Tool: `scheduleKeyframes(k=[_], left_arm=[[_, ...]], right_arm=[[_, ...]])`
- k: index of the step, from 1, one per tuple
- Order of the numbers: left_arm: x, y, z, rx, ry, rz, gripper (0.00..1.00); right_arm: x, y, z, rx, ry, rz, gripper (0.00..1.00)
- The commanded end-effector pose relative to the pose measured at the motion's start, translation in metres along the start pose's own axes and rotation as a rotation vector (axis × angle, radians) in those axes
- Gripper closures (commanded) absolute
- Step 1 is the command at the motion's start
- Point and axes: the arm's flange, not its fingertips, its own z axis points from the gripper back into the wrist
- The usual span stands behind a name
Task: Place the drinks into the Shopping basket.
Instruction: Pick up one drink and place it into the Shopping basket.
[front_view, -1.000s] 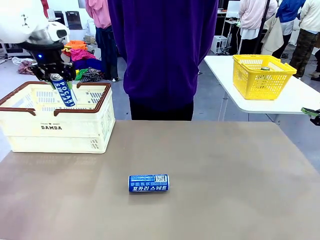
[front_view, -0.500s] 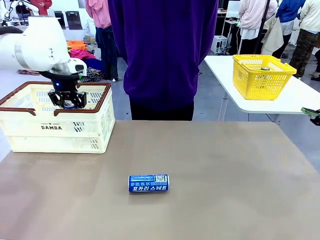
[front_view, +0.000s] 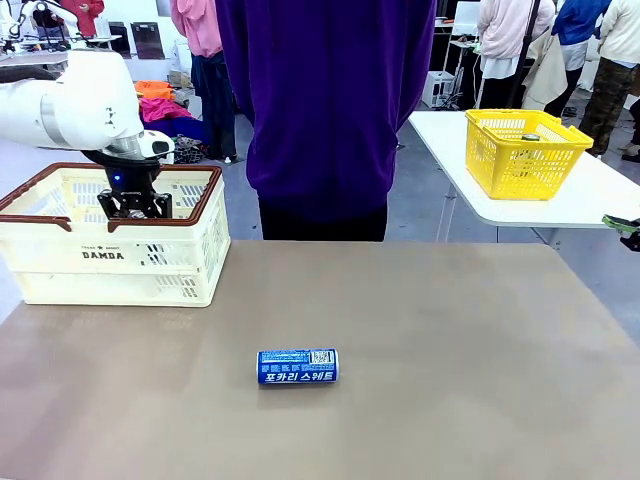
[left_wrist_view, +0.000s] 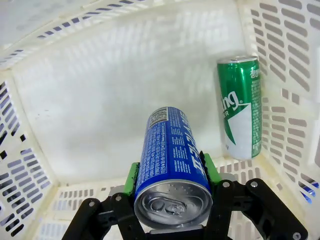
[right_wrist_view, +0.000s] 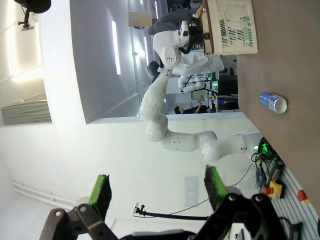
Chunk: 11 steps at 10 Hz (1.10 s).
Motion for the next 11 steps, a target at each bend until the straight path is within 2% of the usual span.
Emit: scheduleKeyframes(k=[1, 4, 5, 7, 9, 10, 11], left_arm=[[0.003, 0.001, 0.008, 0.011, 0.008, 0.002, 0.00], [0.004, 0.005, 0.017, 0.010, -0.025, 0.007, 0.00], [0.003, 0.007, 0.029, 0.000, -0.048, 0.010, 0.00], [-0.005, 0.013, 0.076, -0.038, -0.154, 0.009, 0.00], [-0.034, 0.026, 0.145, -0.148, -0.259, -0.012, 0.00], [-0.071, 0.038, 0.189, -0.287, -0.281, -0.063, 0.00], [-0.097, 0.045, 0.209, -0.380, -0.265, -0.085, 0.00]], right_arm=[[0.001, 0.005, 0.002, 0.014, -0.005, -0.014, 0.00], [0.001, 0.005, 0.002, 0.014, -0.005, -0.014, 0.00], [0.001, 0.005, 0.002, 0.014, -0.005, -0.014, 0.00], [0.001, 0.005, 0.002, 0.014, -0.005, -0.014, 0.00], [0.001, 0.005, 0.002, 0.014, -0.005, -0.014, 0.00], [0.001, 0.005, 0.002, 0.014, -0.005, -0.014, 0.00], [0.001, 0.005, 0.002, 0.014, -0.005, -0.014, 0.00]])
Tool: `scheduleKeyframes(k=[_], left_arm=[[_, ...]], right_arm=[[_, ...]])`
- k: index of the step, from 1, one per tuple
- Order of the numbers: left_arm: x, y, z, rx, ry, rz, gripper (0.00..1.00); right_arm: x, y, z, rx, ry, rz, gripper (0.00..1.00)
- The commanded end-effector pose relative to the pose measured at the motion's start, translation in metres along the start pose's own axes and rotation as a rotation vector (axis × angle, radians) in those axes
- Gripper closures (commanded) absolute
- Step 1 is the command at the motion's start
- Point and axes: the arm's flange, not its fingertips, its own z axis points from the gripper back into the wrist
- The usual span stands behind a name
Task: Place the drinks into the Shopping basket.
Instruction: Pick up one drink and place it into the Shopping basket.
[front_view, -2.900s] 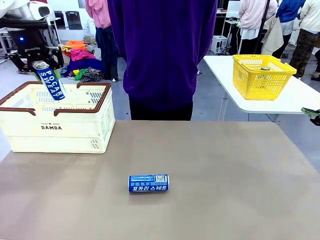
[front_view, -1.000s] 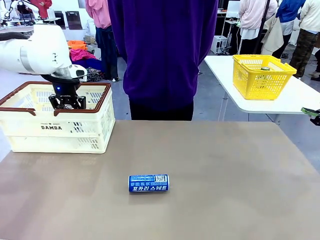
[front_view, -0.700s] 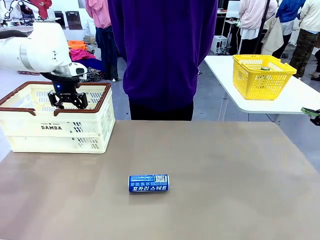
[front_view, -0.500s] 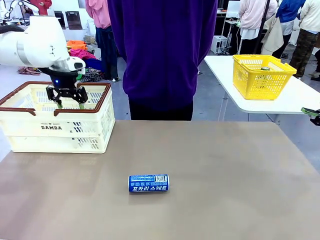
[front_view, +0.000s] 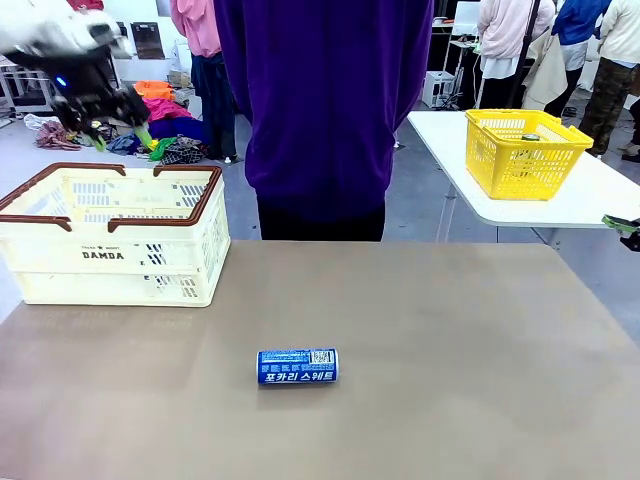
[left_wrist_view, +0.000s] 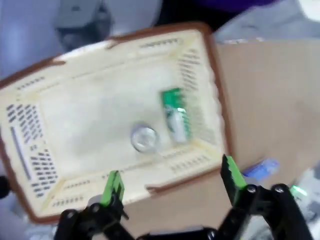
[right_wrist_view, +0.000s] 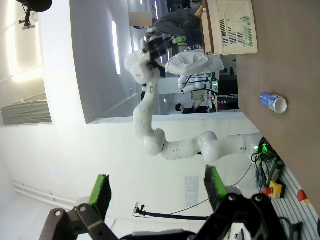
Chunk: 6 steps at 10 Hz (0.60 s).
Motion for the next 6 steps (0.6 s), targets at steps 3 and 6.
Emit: scheduleKeyframes(k=[3, 6], left_arm=[[-0.111, 0.034, 0.068, -0.375, 0.017, -0.045, 0.00], [-0.180, 0.053, 0.063, -0.600, -0.005, 0.011, 0.00]], right_arm=[[0.000, 0.005, 0.002, 0.014, -0.006, -0.013, 0.00], [0.000, 0.005, 0.002, 0.014, -0.006, -0.013, 0.00]])
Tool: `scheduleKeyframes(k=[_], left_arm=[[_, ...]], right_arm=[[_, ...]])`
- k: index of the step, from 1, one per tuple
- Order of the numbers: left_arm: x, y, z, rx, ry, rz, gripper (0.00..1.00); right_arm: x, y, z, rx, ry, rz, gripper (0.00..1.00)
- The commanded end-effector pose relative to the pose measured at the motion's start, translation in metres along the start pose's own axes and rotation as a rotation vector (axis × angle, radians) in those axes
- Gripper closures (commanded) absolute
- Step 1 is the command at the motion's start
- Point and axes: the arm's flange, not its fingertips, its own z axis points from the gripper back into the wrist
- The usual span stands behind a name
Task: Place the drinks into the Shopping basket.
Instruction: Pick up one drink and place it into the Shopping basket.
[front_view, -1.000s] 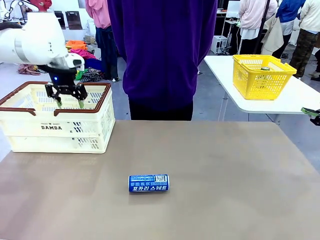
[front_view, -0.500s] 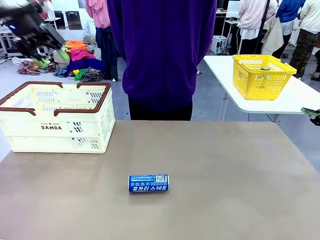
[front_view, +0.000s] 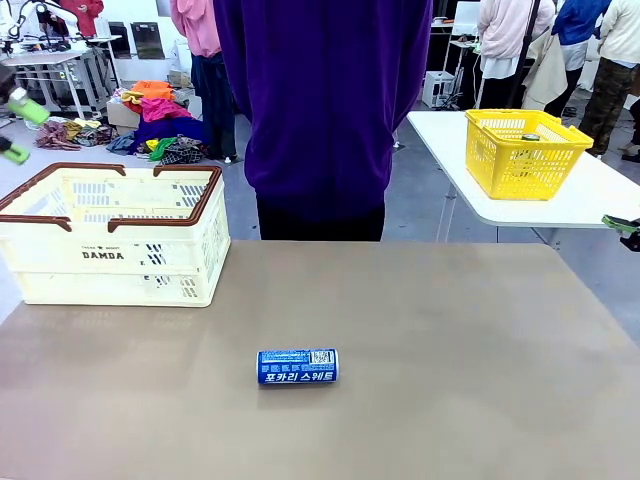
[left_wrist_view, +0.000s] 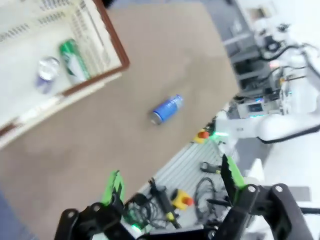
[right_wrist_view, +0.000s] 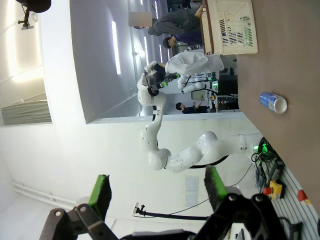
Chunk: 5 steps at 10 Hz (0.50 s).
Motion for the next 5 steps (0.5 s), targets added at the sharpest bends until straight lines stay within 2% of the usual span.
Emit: scheduleKeyframes(k=[1, 2, 3, 4, 5], left_arm=[[-0.044, 0.027, -0.023, -0.130, -0.095, 0.065, 0.00], [-0.062, 0.053, -0.034, -0.248, -0.153, 0.073, 0.00], [-0.062, 0.081, -0.035, -0.289, -0.208, 0.161, 0.00], [-0.056, 0.108, -0.031, -0.366, -0.217, 0.138, 0.00], [-0.040, 0.128, -0.032, -0.350, -0.257, 0.156, 0.00]], right_arm=[[0.000, 0.005, 0.002, 0.014, -0.006, -0.013, 0.00], [0.000, 0.005, 0.002, 0.014, -0.006, -0.013, 0.00], [0.000, 0.005, 0.002, 0.014, -0.006, -0.013, 0.00], [0.000, 0.005, 0.002, 0.014, -0.006, -0.013, 0.00], [0.000, 0.005, 0.002, 0.014, -0.006, -0.013, 0.00]])
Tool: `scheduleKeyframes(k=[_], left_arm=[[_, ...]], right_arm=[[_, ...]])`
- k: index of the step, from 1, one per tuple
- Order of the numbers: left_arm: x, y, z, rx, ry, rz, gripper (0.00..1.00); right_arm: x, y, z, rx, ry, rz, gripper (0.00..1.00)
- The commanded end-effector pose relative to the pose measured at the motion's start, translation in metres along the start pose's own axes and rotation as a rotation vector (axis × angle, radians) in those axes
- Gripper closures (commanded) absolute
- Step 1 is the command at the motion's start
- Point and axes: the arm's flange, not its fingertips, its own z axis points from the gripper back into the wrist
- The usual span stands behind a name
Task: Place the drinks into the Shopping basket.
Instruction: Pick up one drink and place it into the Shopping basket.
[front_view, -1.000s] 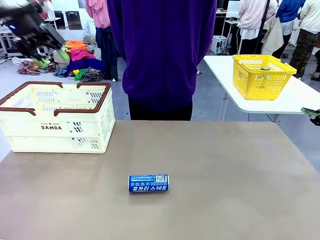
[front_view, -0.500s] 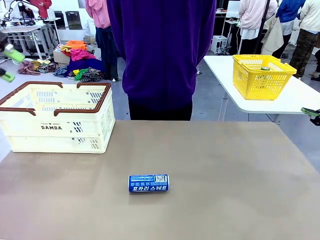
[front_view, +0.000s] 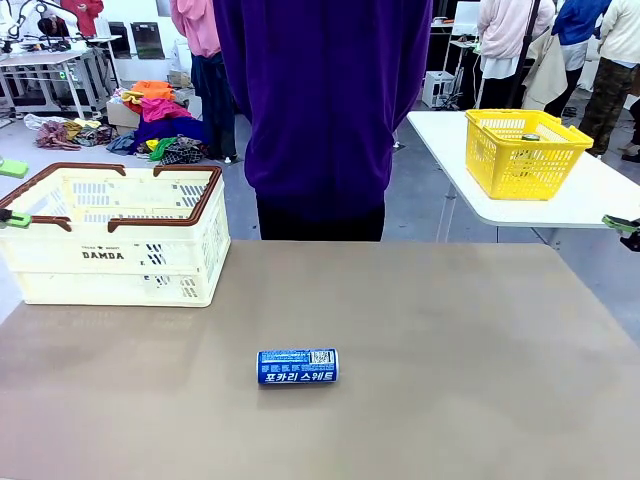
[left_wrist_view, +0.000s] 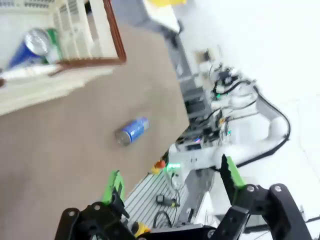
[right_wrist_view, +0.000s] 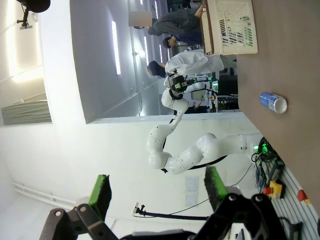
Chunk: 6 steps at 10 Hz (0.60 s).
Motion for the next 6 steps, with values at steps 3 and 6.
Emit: scheduleKeyframes(k=[3, 6], left_arm=[[-0.0083, -0.0241, -0.0053, 0.039, 0.048, -0.016, 0.00], [-0.0083, -0.0241, -0.0053, 0.039, 0.048, -0.016, 0.00]], right_arm=[[0.0004, 0.0053, 0.0018, 0.014, -0.006, -0.013, 0.00], [0.0004, 0.0053, 0.0018, 0.014, -0.006, -0.013, 0.00]])
